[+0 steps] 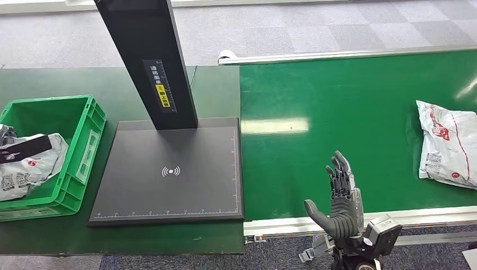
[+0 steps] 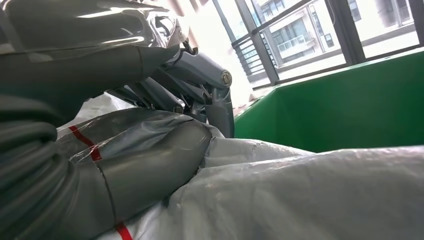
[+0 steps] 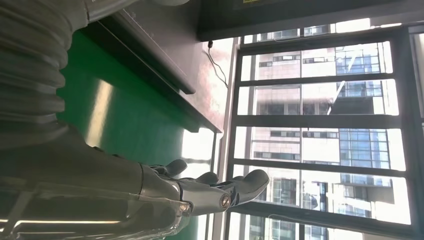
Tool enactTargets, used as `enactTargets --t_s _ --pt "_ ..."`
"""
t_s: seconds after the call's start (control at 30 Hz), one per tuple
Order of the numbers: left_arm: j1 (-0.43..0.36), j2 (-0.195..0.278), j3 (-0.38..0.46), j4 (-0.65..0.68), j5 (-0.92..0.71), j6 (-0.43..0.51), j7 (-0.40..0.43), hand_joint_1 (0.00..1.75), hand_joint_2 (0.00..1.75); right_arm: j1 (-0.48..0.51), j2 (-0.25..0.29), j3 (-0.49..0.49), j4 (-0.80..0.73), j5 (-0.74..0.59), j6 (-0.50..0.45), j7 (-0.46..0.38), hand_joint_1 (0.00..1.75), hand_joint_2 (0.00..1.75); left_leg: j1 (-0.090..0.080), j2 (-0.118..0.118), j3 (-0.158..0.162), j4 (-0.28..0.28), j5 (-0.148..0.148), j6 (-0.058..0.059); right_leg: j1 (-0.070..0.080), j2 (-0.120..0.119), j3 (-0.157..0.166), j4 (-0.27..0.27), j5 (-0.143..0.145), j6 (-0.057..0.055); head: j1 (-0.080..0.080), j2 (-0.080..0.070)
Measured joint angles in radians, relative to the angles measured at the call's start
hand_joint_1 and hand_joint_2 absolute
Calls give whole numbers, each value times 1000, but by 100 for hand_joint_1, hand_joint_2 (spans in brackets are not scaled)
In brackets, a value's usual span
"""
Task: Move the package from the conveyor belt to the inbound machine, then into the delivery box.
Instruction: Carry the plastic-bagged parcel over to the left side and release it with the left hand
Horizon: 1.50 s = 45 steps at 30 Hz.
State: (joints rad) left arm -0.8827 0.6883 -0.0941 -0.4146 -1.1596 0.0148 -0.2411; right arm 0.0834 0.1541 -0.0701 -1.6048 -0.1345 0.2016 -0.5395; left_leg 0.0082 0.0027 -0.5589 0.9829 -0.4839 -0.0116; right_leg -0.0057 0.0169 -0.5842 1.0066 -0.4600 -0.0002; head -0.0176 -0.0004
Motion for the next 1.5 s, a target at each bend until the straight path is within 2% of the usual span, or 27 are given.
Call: enactTargets --t_s 0.07,0.1,0.37,0.6,0.87,1.2,1.33,1.5 --pt "13 2 7 -7 4 5 -2 34 175 2 2 -3 -1 6 4 0 0 175 0 0 0 0 0 0 0 0 0 0 0 0 0 0" --pt "23 2 13 -13 8 11 -4 0 175 4 3 -3 -1 9 8 0 0 175 0 0 0 0 0 0 0 0 0 0 0 0 0 0" --pt "119 -14 77 -89 65 72 -32 0 175 11 9 -5 -1 28 20 -10 0 175 0 0 0 0 0 0 0 0 -1 0 0 0 0 0" --pt "140 -46 104 -145 72 104 -34 0 175 9 12 -6 -1 28 20 -11 0 175 0 0 0 0 0 0 0 0 -1 0 0 0 0 0" --pt "164 -62 136 -172 117 127 -58 0 175 9 13 -7 -1 28 24 -11 0 175 0 0 0 0 0 0 0 0 -1 0 0 0 0 0" --pt "290 -119 211 -346 248 177 -120 0 175 9 13 -1 4 43 25 -9 0 175 0 0 0 0 0 0 0 0 -1 0 0 0 0 0" --pt "334 -174 249 -469 405 155 -188 0 175 -2 13 -1 5 46 12 9 0 175 0 -1 0 0 0 0 0 0 -1 0 0 0 0 0" --pt "452 -315 265 -723 699 23 -258 0 175 -14 15 4 13 53 5 33 0 175 -2 -1 0 0 -1 1 -2 0 -1 -1 0 0 0 0"
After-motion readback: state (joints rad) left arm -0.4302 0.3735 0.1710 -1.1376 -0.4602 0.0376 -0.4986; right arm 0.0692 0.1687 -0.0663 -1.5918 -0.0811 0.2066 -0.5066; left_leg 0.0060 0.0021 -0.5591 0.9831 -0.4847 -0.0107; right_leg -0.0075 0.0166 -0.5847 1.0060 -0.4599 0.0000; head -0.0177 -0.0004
